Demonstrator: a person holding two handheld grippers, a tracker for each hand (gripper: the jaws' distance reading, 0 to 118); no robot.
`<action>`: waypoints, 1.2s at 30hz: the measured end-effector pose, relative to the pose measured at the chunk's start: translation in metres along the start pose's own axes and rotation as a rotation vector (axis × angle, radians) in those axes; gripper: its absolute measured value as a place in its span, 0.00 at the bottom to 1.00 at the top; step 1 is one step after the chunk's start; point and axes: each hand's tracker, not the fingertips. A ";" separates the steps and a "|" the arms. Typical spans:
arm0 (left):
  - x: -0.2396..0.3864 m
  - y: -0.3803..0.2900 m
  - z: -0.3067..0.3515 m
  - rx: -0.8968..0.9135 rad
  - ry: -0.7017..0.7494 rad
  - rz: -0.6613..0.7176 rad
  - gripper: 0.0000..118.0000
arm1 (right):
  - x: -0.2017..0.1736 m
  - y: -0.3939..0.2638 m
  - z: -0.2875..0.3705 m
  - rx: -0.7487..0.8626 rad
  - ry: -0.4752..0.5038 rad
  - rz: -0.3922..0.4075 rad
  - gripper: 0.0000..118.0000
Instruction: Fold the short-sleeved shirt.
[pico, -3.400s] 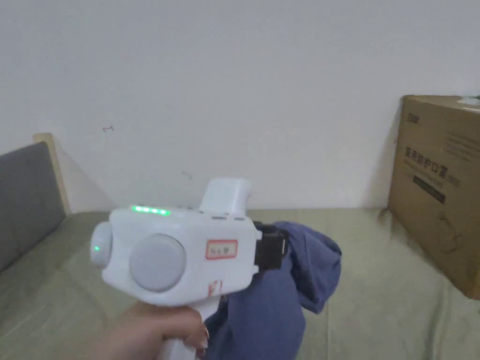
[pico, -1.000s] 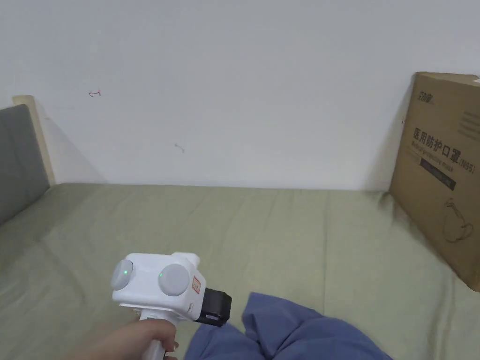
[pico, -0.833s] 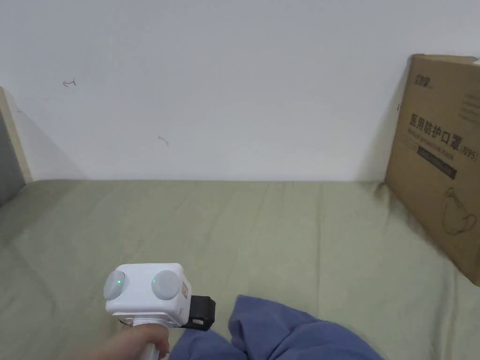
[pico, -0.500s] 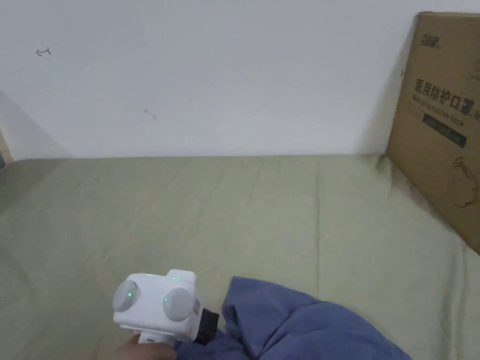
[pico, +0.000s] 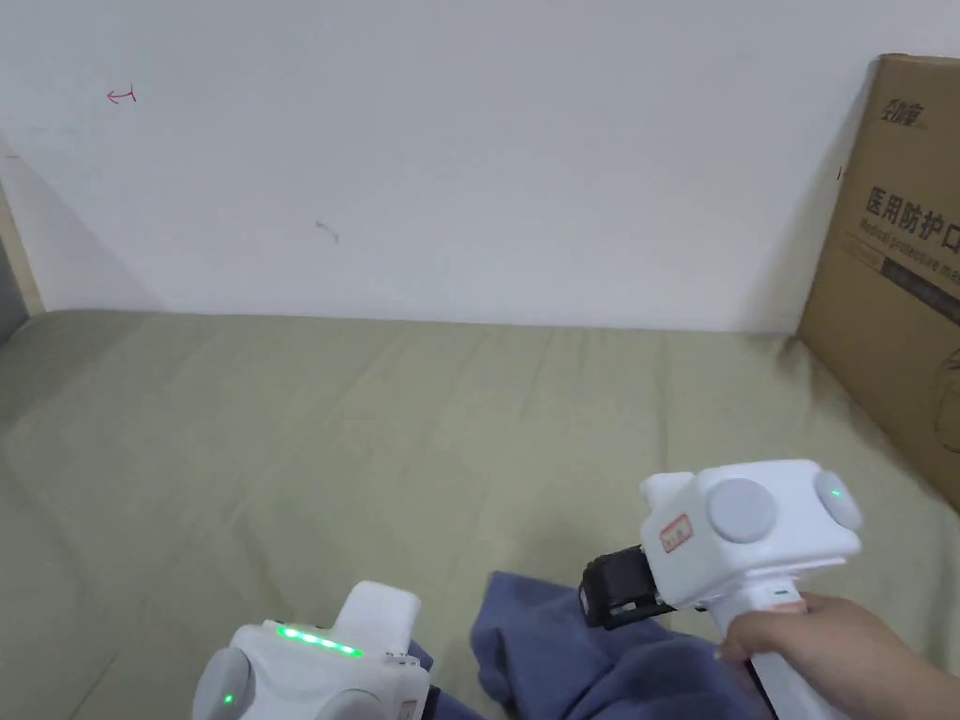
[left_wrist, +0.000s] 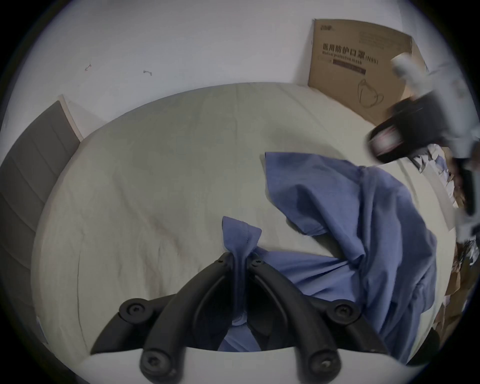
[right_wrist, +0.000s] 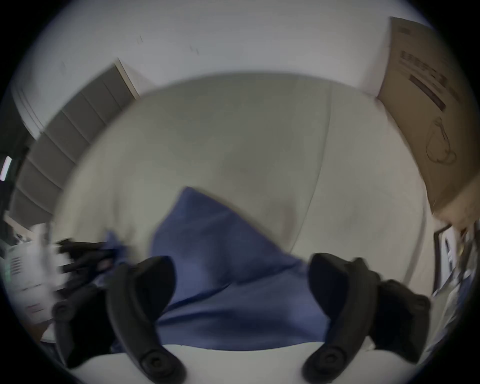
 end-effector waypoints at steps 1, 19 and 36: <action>-0.004 -0.001 0.001 0.007 -0.012 0.015 0.06 | 0.002 0.004 -0.017 -0.036 -0.039 0.021 0.87; -0.051 -0.007 0.126 0.045 0.009 0.167 0.06 | 0.027 -0.074 0.179 0.208 0.089 -0.114 0.00; -0.097 0.058 0.407 0.513 0.206 0.154 0.06 | 0.048 -0.104 0.493 0.659 -0.008 -0.284 0.00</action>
